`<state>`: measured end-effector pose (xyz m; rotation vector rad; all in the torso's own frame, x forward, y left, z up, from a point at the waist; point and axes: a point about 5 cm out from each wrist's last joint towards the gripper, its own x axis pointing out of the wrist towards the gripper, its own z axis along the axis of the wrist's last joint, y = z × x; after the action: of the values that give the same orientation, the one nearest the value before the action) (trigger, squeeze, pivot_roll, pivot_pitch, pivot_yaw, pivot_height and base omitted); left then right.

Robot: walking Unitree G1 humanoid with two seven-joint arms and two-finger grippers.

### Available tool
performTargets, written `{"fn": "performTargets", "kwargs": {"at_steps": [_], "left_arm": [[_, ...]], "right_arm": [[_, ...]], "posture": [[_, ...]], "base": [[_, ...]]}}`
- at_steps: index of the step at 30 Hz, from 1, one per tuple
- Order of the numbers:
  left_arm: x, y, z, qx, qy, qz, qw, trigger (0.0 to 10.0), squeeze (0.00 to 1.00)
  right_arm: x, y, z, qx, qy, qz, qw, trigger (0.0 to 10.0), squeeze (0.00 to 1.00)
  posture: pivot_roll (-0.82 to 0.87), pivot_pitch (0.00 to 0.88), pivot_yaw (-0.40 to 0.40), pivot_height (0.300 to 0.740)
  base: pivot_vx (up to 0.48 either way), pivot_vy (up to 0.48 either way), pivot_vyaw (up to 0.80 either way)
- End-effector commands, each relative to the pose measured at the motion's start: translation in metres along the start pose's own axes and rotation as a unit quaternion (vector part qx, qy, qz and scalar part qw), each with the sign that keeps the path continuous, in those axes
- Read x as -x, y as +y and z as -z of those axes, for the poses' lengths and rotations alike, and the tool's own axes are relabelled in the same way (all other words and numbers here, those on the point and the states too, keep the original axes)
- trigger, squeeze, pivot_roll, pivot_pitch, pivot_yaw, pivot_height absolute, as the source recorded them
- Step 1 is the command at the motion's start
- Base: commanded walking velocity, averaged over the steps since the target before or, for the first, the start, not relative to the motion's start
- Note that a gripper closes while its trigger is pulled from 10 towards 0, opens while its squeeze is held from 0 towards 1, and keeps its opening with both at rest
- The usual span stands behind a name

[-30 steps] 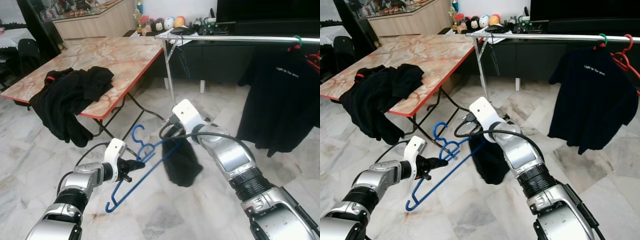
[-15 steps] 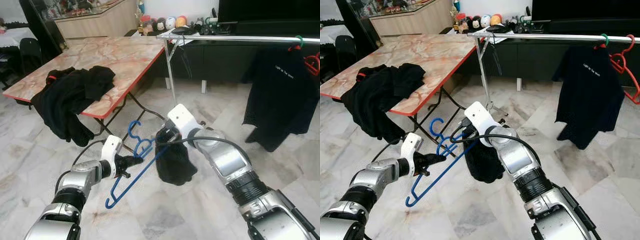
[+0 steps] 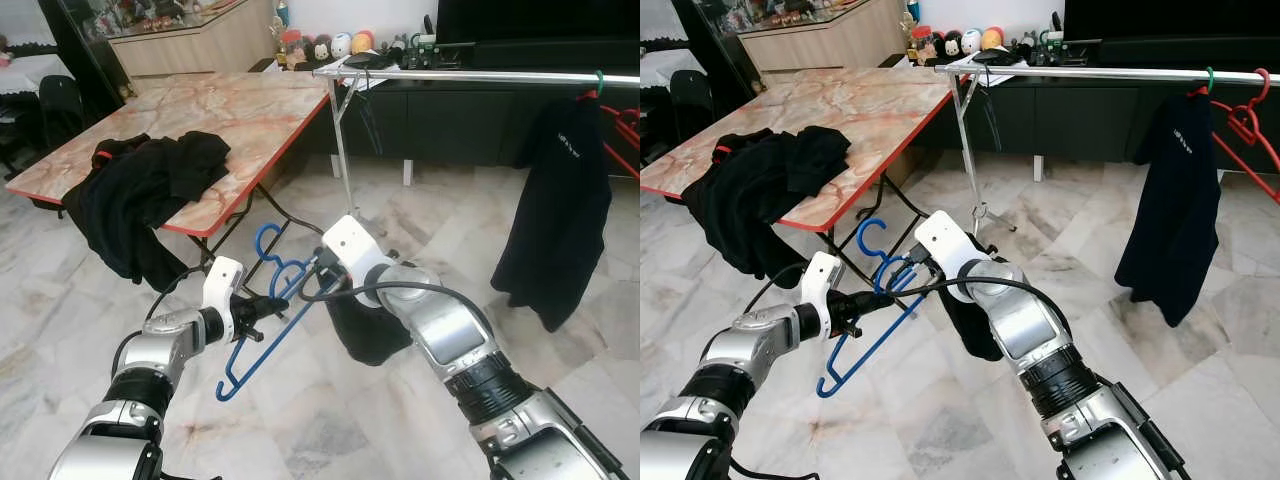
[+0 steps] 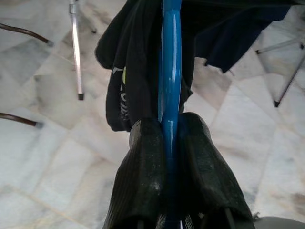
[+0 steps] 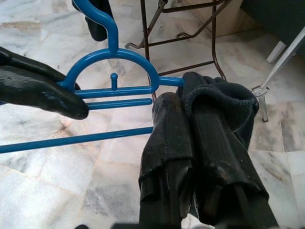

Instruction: Hang hanger

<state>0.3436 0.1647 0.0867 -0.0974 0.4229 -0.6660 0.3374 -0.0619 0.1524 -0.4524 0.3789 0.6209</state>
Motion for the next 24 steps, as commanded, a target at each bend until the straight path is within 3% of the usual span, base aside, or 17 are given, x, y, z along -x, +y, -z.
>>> {"fn": "performTargets", "kwargs": {"at_steps": [1,9,11,19,22,24], "left_arm": [[0.005,0.01,-0.01,-0.01,-0.018,-0.037,0.999,10.0,0.0],[0.005,0.012,-0.01,-0.011,-0.024,-0.056,0.998,10.0,0.0],[0.004,0.009,-0.013,-0.004,-0.036,-0.034,0.999,10.0,0.0],[0.002,0.002,-0.013,-0.002,-0.034,0.009,0.999,10.0,0.0],[0.002,-0.003,-0.014,0.005,-0.037,0.039,0.999,10.0,0.0],[0.003,-0.008,-0.015,0.015,-0.042,0.071,0.996,10.0,0.0]], "right_arm": [[0.002,0.009,-0.01,0.005,-0.018,-0.015,1.0,10.0,0.0],[0.008,0.022,-0.016,-0.01,-0.031,-0.06,0.998,10.0,0.0],[0.022,0.043,-0.02,0.033,-0.036,-0.111,0.993,10.0,0.0],[0.035,0.061,-0.03,0.033,-0.057,-0.167,0.984,10.0,0.0],[0.043,0.073,-0.037,0.035,-0.081,-0.218,0.972,10.0,0.0],[0.05,0.082,-0.034,0.066,-0.083,-0.248,0.963,10.0,0.0]], "posture": [[-0.15,0.0,0.218,0.74],[-0.15,0.001,0.219,0.74],[-0.15,0.004,0.217,0.74],[-0.15,0.005,0.218,0.74],[-0.15,0.006,0.219,0.74],[-0.15,0.006,0.219,0.74]], "base": [[0.0,0.0,0.0],[0.0,0.0,0.0],[0.0,0.0,0.0],[0.0,0.0,0.0],[0.0,0.0,0.0],[0.0,0.0,0.0]]}}
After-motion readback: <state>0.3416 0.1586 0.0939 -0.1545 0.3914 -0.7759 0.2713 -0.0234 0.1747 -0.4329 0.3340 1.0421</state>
